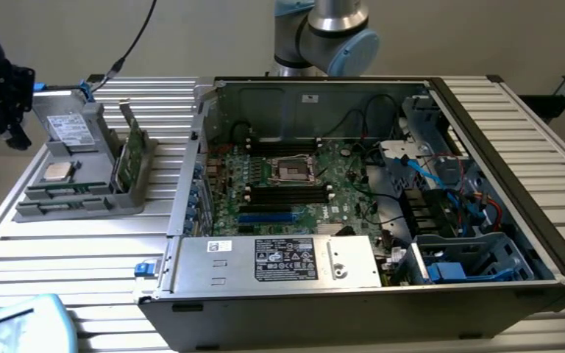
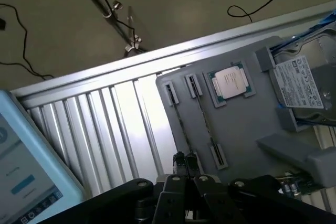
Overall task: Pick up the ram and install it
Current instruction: 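Pick up the ram and move it above insertion slot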
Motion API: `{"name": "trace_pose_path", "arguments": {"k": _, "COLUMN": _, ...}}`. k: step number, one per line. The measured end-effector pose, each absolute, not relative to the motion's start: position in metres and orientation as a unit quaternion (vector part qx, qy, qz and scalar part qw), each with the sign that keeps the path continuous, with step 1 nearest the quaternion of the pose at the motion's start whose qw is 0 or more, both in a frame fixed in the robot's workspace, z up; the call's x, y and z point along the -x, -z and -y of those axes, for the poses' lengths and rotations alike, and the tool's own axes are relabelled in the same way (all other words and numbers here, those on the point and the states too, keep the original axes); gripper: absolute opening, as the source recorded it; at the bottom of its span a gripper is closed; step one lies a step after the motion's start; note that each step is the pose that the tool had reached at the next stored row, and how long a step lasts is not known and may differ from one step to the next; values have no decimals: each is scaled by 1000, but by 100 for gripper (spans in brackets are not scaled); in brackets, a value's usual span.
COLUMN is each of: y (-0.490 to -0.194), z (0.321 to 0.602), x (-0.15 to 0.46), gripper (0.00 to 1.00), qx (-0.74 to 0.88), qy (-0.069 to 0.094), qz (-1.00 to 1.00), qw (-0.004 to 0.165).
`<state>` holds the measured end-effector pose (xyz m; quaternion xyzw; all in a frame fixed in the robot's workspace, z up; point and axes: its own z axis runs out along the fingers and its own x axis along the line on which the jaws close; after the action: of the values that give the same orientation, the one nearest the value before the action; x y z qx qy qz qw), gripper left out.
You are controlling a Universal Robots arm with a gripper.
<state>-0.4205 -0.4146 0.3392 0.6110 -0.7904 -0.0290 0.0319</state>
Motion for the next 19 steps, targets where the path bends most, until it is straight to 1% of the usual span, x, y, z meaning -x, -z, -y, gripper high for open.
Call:
{"name": "trace_pose_path", "arguments": {"k": 6, "y": -338, "z": 415, "x": 421, "gripper": 11, "qx": -653, "qy": 28, "qz": 756, "qw": 32}}
{"name": "trace_pose_path", "arguments": {"k": 19, "y": -337, "z": 414, "x": 420, "gripper": 11, "qx": -732, "qy": 33, "qz": 680, "qw": 25}}
